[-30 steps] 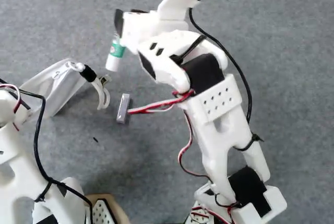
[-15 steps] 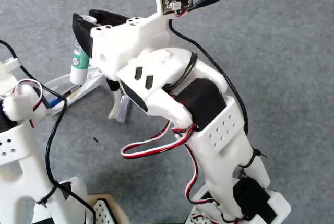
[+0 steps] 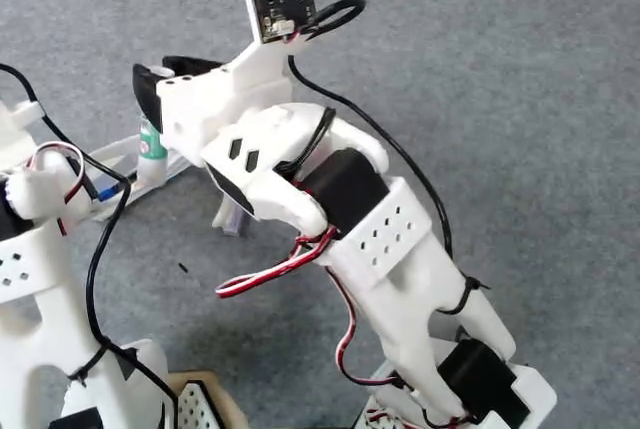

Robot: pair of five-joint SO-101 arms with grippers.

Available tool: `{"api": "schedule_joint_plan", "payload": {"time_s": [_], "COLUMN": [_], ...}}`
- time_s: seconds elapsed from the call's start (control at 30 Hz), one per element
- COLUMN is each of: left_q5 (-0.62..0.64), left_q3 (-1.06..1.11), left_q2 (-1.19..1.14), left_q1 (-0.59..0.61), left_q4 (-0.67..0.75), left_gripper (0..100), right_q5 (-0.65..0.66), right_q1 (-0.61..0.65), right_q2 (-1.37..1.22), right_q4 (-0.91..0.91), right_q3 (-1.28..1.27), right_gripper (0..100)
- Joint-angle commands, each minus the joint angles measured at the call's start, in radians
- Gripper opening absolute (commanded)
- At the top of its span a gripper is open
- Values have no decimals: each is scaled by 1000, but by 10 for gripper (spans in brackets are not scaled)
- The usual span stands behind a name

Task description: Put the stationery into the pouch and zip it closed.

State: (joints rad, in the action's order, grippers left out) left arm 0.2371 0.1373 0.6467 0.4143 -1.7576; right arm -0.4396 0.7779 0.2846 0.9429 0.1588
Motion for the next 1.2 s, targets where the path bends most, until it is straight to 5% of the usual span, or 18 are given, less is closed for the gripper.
{"api": "schedule_joint_plan", "payload": {"time_s": [0.0,0.57,1.17], "left_q5": [-2,44,41], "left_q3": [-33,-12,-31], "left_q2": [6,8,6], "left_q1": [8,1,-24], "left_q4": [-3,-5,-5], "left_gripper": [28,28,28], "right_q5": [8,3,-2], "right_q1": [5,-64,-83], "right_q2": [30,31,165], "right_q4": [-51,-623,-586], "right_q3": [2,-400,-414], "right_gripper": [12,13,13]}}
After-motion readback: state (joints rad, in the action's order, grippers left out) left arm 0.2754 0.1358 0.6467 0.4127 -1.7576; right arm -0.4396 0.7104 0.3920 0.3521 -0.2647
